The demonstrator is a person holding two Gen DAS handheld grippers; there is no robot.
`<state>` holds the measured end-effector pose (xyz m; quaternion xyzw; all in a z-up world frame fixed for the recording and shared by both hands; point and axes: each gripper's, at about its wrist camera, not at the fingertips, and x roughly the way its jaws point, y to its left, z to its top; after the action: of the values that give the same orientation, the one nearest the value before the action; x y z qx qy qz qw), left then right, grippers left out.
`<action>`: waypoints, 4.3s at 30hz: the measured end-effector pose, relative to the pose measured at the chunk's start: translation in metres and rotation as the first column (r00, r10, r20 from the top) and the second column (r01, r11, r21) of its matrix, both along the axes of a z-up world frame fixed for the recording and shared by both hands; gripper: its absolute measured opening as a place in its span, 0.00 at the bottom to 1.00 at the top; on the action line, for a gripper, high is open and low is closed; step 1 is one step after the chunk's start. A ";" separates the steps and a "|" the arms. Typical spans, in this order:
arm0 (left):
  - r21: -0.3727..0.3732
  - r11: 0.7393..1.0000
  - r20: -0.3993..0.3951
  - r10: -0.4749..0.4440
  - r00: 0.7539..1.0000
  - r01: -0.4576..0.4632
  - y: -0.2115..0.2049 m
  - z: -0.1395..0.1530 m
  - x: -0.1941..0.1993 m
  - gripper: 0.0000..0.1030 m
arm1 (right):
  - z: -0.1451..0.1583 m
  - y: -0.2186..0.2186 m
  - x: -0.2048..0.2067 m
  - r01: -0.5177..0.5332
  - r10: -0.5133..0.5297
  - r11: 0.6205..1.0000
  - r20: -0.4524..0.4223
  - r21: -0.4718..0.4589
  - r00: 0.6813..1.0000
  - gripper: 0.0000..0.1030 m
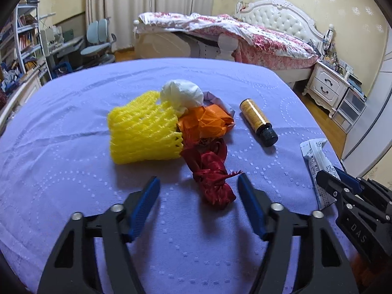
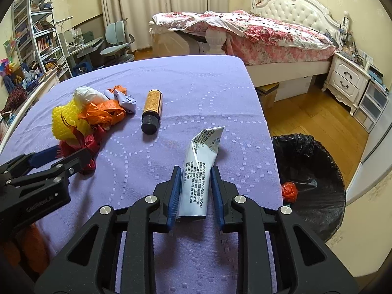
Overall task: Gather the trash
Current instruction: 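Grasp the white tube with the right tool while the left tool grasps the dark red ribbon, then carry the white tube and red ribbon in both tools over the trash bin, then open the left tool to drop the red ribbon while the right tool releases the white tube, then move both open tools back over the remaining trash on the table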
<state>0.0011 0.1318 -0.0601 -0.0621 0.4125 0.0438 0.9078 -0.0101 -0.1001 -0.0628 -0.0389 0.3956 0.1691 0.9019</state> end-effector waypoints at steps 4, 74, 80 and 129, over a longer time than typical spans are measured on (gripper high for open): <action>-0.034 0.999 -0.013 -0.015 1.000 0.015 0.001 -0.004 0.000 0.42 | -0.003 -0.003 0.001 -0.002 0.002 1.000 -0.016 0.019 1.000 0.25; 0.110 0.901 0.061 -0.428 0.902 0.420 -0.224 0.004 0.057 0.32 | -0.008 -0.192 0.032 0.314 -0.317 0.946 0.027 0.073 0.948 0.22; 0.108 0.913 0.073 -0.402 0.913 0.393 -0.220 0.005 0.056 0.68 | -0.011 -0.198 0.030 0.342 -0.346 0.937 0.040 0.069 0.938 0.42; 0.120 0.984 0.095 0.122 0.988 -0.133 0.030 0.007 0.005 0.78 | -0.003 0.017 0.027 -0.037 0.036 0.999 -0.039 -0.004 0.999 0.65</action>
<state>0.0063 0.1614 -0.0526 -0.0331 0.3641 0.1251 0.9223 0.0169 -0.0827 -0.0655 -0.0449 0.4126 0.1854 0.8907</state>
